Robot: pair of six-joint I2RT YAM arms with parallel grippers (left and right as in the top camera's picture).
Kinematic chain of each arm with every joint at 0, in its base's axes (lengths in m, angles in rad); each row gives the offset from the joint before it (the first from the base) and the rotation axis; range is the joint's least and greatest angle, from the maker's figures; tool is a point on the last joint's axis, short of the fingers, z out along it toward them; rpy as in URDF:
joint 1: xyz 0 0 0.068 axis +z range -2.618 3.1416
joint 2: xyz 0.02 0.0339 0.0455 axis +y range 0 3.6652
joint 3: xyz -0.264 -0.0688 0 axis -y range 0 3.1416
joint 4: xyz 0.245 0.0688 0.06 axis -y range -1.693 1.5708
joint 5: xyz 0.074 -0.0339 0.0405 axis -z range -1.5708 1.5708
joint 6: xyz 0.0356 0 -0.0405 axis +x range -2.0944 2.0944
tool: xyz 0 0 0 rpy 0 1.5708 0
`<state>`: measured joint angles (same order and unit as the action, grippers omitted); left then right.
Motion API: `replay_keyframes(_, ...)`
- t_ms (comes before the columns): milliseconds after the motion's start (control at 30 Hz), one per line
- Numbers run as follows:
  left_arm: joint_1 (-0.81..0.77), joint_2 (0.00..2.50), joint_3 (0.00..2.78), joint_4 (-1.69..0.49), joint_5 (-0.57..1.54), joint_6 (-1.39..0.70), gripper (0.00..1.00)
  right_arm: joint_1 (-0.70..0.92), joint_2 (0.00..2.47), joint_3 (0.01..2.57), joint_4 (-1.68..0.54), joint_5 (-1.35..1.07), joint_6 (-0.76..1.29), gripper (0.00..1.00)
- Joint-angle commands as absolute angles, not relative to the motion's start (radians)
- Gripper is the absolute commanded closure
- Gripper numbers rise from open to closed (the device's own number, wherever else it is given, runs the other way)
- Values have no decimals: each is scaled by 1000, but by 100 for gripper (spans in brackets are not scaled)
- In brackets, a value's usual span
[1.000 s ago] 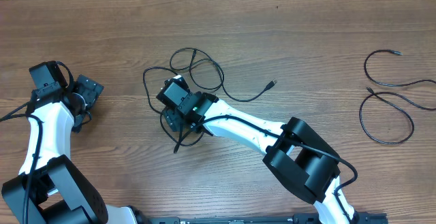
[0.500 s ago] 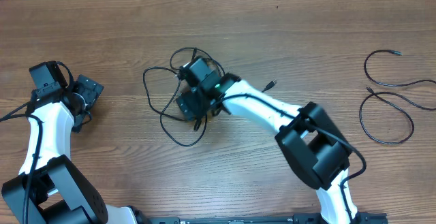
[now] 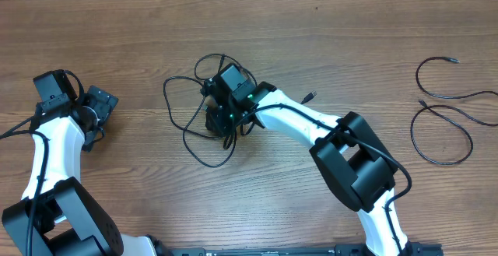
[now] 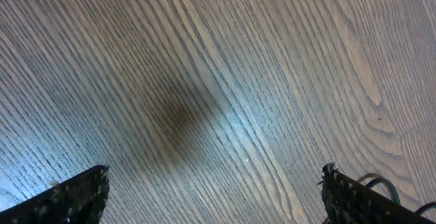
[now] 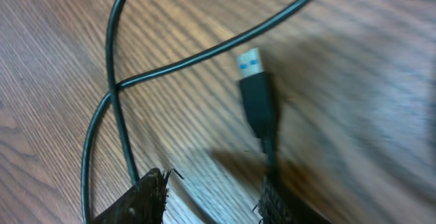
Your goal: Untangle cables
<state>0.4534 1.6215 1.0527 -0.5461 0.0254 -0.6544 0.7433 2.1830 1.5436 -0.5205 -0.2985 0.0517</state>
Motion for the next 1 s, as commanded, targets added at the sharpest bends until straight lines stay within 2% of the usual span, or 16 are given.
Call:
replay_keyframes(0, 458, 1621, 1067, -546, 19, -661, 1, 754, 2209, 1538, -505, -297, 48, 54)
replay_keyframes(133, 458, 1621, 1067, -546, 19, -661, 0, 754, 2221, 1538, -482, -297, 51, 42)
replay_keyframes(233, 458, 1621, 1067, -545, 19, -661, 1, 754, 2224, 1538, -463, -296, 51, 37)
replay_keyframes(467, 458, 1621, 1067, -544, 19, -662, 1, 759, 2224, 1538, -484, -302, 81, 34)
replay_keyframes(533, 458, 1621, 1067, -544, 19, -662, 1, 764, 2224, 1538, -498, -326, 105, 31)
replay_keyframes(733, 458, 1621, 1067, -543, 19, -662, 1, 786, 2224, 1538, -534, -447, 103, 30)
replay_keyframes(967, 458, 1621, 1067, -542, 19, -661, 1, 833, 2224, 1538, -555, -527, -2, 28)
